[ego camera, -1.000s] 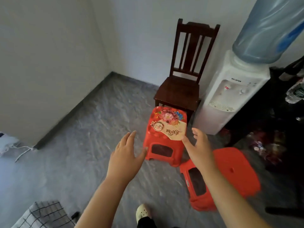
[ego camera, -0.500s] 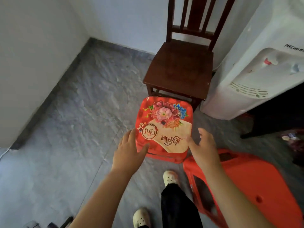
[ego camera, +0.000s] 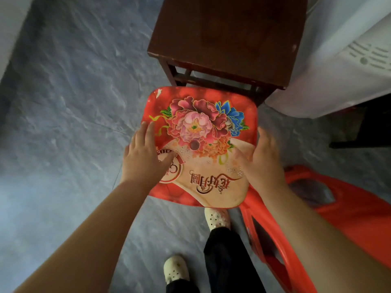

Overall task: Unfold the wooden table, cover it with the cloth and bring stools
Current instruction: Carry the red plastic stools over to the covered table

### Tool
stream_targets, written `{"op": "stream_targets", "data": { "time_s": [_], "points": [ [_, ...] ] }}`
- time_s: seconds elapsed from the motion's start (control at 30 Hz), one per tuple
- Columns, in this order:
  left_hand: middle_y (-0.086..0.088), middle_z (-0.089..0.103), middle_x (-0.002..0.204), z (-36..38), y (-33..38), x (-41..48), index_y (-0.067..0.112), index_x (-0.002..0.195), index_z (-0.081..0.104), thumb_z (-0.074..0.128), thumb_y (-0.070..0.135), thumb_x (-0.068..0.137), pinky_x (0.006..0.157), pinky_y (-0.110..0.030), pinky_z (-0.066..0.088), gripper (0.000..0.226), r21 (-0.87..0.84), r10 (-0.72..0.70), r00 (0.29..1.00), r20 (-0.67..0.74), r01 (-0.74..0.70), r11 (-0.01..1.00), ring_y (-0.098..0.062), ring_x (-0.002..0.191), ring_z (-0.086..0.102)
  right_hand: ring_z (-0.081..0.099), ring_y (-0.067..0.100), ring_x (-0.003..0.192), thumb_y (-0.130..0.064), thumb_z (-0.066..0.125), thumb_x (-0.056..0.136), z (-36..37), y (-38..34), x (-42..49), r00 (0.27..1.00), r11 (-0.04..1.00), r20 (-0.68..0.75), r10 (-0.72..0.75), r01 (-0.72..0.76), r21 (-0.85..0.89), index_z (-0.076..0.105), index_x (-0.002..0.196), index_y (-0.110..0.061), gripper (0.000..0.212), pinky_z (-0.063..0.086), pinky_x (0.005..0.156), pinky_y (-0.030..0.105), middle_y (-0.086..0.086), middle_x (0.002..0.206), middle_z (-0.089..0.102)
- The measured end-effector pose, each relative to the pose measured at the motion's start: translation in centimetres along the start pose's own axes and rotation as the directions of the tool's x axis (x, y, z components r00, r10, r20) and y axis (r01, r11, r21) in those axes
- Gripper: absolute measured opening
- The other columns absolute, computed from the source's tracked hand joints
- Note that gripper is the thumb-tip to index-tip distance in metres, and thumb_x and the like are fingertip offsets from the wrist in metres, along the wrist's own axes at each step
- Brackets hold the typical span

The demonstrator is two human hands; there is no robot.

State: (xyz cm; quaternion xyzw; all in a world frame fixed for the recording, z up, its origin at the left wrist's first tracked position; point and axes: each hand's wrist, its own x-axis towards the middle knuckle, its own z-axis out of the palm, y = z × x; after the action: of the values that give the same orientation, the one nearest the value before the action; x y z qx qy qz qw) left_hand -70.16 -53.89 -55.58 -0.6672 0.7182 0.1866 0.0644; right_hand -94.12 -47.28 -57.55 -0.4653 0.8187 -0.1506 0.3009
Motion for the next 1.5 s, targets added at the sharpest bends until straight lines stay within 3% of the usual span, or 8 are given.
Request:
{"op": "stream_targets", "data": {
  "time_s": [0.17,0.4,0.5,0.63,0.73,0.9,1.07,1.5],
  "points": [
    [-0.001,0.006,0.157,0.5,-1.0,1.5,0.024,0.148,0.007,0.075,0.056,0.065,0.103,-0.052,0.035,0.112,-0.216,-0.145,0.989,0.039,0.150,0.965,-0.027,0.140,0.024,0.030,0.028,0.134,-0.036,0.068,0.078,1.1,0.1,0.4,0.999,0.995,0.018,0.039,-0.041,0.088,0.022,0.145,-0.003,0.087,0.024,0.108,0.034,0.018,0.144,0.032],
    [-0.005,0.023,0.150,0.5,-2.3,2.7,0.022,0.149,0.007,0.081,0.055,0.057,0.103,-0.052,0.039,0.122,-0.358,-0.194,0.973,0.129,0.228,0.905,-0.026,0.135,0.031,0.052,0.023,0.117,-0.041,0.071,0.071,2.2,-1.9,0.8,0.987,0.959,0.020,0.162,-0.162,0.233,0.037,0.135,-0.006,0.082,0.044,0.097,0.035,0.010,0.129,0.051],
    [-0.006,0.025,0.149,-0.3,-4.5,2.2,0.022,0.149,0.007,0.083,0.052,0.056,0.102,-0.051,0.041,0.124,-0.442,-0.249,0.960,0.128,0.280,0.852,-0.026,0.133,0.035,0.055,0.017,0.108,-0.030,0.075,0.073,2.8,-4.3,0.1,0.994,0.974,-0.009,0.108,-0.104,0.202,0.043,0.130,-0.010,0.068,0.040,0.085,0.021,0.005,0.120,0.055],
    [-0.005,0.029,0.146,-1.5,-10.6,-0.7,0.022,0.148,0.010,0.084,0.051,0.054,0.099,-0.050,0.043,0.124,-0.532,-0.342,0.933,0.110,0.345,0.773,-0.026,0.128,0.040,0.054,0.016,0.111,-0.038,0.074,0.070,5.2,-9.7,-2.1,1.000,0.989,0.022,0.007,-0.010,0.145,0.037,0.134,-0.011,0.079,0.043,0.090,0.026,0.005,0.126,0.053],
    [-0.007,0.035,0.140,-2.6,-17.2,-4.1,0.018,0.144,0.018,0.084,0.056,0.049,0.094,-0.049,0.047,0.122,-0.591,-0.436,0.896,0.090,0.400,0.700,-0.027,0.121,0.047,0.052,0.023,0.118,-0.047,0.071,0.068,8.2,-15.4,-4.6,0.995,0.988,0.073,-0.071,0.060,0.140,0.030,0.138,-0.013,0.088,0.046,0.096,0.042,0.007,0.133,0.049],
    [-0.009,0.041,0.131,-5.1,-30.2,-10.3,0.014,0.135,0.029,0.081,0.060,0.040,0.090,-0.047,0.049,0.117,-0.693,-0.556,0.830,0.056,0.433,0.576,-0.026,0.113,0.051,0.049,0.023,0.121,-0.039,0.069,0.077,14.5,-27.1,-11.4,0.969,0.978,0.140,-0.204,0.195,0.073,0.032,0.140,-0.013,0.077,0.040,0.098,0.034,0.008,0.135,0.046],
    [-0.008,0.036,0.139,-7.1,-46.1,-18.0,0.015,0.143,0.020,0.085,0.050,0.051,0.099,-0.045,0.042,0.118,-0.763,-0.652,0.758,0.004,0.424,0.488,-0.024,0.124,0.043,0.048,0.029,0.123,-0.057,0.061,0.074,24.6,-39.0,-20.7,0.916,0.939,0.211,-0.341,0.341,0.038,0.031,0.140,-0.012,0.085,0.043,0.098,0.046,0.011,0.137,0.047],
    [-0.010,0.041,0.132,-8.3,-83.5,-41.4,0.012,0.141,0.028,0.085,0.050,0.051,0.102,-0.039,0.038,0.113,-0.791,-0.898,0.433,-0.082,0.519,0.323,-0.023,0.123,0.040,0.058,0.019,0.113,-0.067,0.060,0.066,53.6,-61.6,-45.4,0.646,0.817,0.515,-0.563,0.530,0.228,0.040,0.136,-0.021,0.085,0.048,0.093,0.047,0.000,0.124,0.061]
  ]
}}
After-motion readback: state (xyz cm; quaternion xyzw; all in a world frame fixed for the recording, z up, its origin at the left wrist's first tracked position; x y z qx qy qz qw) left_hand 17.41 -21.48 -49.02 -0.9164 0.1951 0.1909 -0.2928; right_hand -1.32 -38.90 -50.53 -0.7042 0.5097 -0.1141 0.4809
